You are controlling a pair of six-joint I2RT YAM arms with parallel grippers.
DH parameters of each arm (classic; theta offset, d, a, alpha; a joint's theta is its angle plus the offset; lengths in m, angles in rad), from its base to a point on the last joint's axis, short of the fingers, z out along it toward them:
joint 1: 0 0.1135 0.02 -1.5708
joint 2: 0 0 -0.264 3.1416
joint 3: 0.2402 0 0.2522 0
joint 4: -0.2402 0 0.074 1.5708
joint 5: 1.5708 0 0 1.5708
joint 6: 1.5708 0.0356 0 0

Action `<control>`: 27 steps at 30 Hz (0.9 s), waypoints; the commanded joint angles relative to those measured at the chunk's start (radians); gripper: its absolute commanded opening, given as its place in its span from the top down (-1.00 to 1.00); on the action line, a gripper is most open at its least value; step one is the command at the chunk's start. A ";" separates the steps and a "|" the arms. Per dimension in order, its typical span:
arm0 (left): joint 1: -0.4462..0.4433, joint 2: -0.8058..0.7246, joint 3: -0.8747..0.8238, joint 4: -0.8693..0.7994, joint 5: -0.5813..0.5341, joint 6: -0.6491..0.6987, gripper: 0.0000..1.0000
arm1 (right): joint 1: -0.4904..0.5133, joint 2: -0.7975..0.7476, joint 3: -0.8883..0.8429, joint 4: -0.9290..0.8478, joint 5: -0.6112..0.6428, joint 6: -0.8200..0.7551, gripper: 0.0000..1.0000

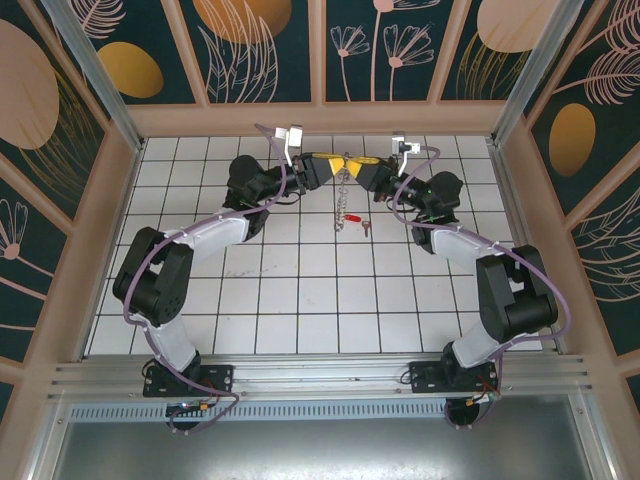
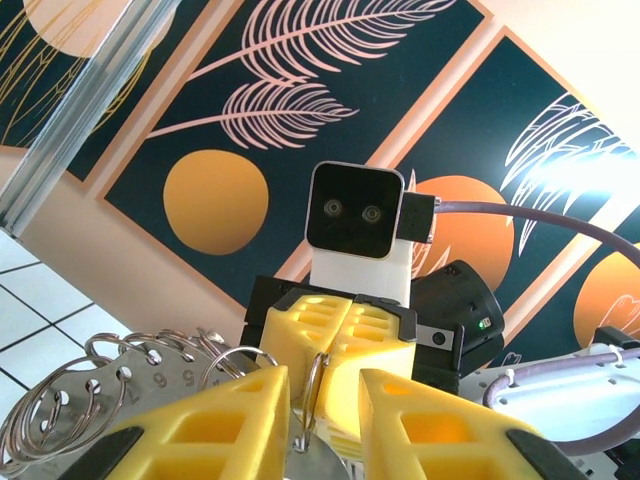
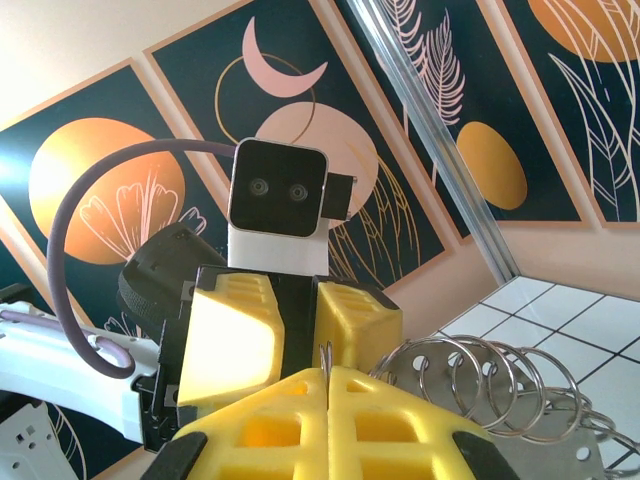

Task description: Put the keys on the keyring

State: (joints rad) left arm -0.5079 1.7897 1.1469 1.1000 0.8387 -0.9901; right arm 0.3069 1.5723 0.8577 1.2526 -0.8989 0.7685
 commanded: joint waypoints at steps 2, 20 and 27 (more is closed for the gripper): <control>-0.009 0.016 0.010 0.051 0.024 -0.009 0.55 | 0.004 0.005 0.038 0.056 -0.012 0.008 1.00; -0.011 0.022 -0.010 0.074 0.021 -0.021 1.00 | 0.004 0.015 0.044 0.050 -0.005 0.013 1.00; -0.011 -0.026 0.018 -0.091 0.015 0.153 1.00 | -0.073 -0.045 0.015 -0.013 0.048 0.060 0.03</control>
State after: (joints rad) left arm -0.5117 1.8019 1.1442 1.0645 0.8375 -0.9493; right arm 0.2813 1.5745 0.8688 1.2369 -0.8864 0.7982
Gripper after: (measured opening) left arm 0.045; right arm 0.458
